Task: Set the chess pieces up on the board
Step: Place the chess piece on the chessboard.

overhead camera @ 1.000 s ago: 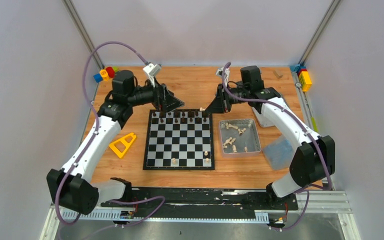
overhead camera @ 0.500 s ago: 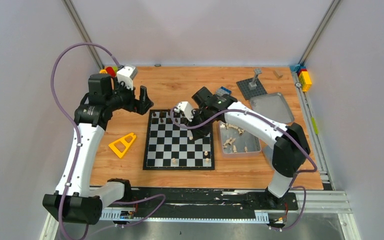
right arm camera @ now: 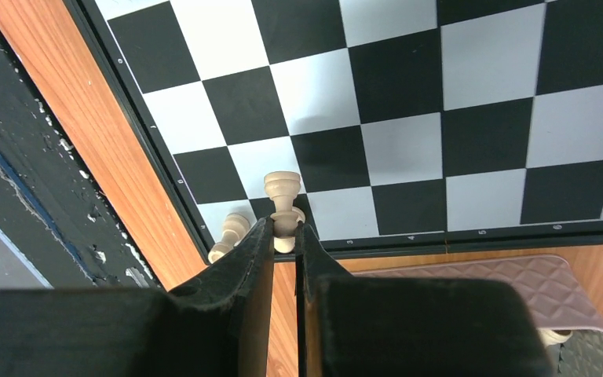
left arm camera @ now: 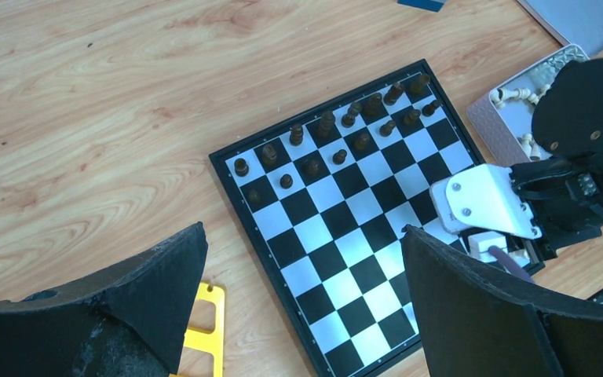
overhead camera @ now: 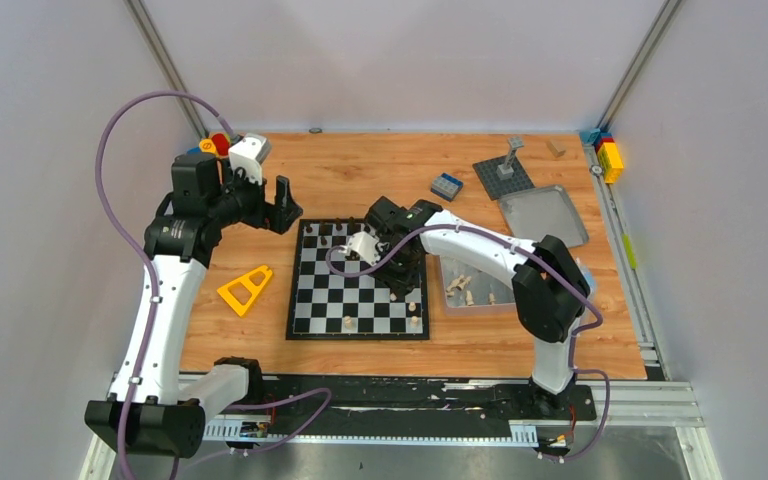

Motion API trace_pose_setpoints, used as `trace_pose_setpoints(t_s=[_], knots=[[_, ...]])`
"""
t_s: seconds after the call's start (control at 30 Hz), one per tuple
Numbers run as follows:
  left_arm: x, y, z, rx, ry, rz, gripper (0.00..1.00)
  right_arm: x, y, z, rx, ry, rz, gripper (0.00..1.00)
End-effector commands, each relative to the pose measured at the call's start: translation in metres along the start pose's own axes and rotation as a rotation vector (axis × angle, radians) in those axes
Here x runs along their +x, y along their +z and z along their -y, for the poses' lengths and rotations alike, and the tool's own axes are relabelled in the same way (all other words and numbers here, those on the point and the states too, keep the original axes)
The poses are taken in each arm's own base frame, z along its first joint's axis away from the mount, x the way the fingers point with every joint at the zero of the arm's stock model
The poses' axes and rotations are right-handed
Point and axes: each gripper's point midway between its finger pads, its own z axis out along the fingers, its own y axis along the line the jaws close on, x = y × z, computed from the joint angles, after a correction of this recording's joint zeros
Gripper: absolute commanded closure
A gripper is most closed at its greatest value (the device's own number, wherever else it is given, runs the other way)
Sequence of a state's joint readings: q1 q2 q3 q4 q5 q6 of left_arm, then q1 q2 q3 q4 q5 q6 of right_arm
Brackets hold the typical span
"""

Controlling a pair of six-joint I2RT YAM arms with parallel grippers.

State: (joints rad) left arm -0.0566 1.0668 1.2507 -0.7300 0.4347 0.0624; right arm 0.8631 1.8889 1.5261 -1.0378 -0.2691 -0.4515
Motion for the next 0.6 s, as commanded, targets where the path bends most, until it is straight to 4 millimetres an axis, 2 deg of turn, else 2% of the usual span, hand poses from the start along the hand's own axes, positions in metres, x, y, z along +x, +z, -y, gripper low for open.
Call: trace_pose_setpoints(t_s=[0.0, 0.27, 0.57], knots=[[-0.009, -0.008, -0.002, -0.017, 0.026, 0.044, 0.0, 0.0, 0.005, -0.002, 0.022, -0.048, -0.04, 1.0], [-0.012, -0.011, -0.004, -0.024, 0.021, 0.056, 0.0, 0.006, 0.012, -0.01, 0.037, -0.106, -0.12, 1.0], [-0.01, -0.012, -0.005, -0.026, 0.019, 0.056, 0.0, 0.011, 0.021, -0.008, 0.07, -0.132, -0.188, 0.99]])
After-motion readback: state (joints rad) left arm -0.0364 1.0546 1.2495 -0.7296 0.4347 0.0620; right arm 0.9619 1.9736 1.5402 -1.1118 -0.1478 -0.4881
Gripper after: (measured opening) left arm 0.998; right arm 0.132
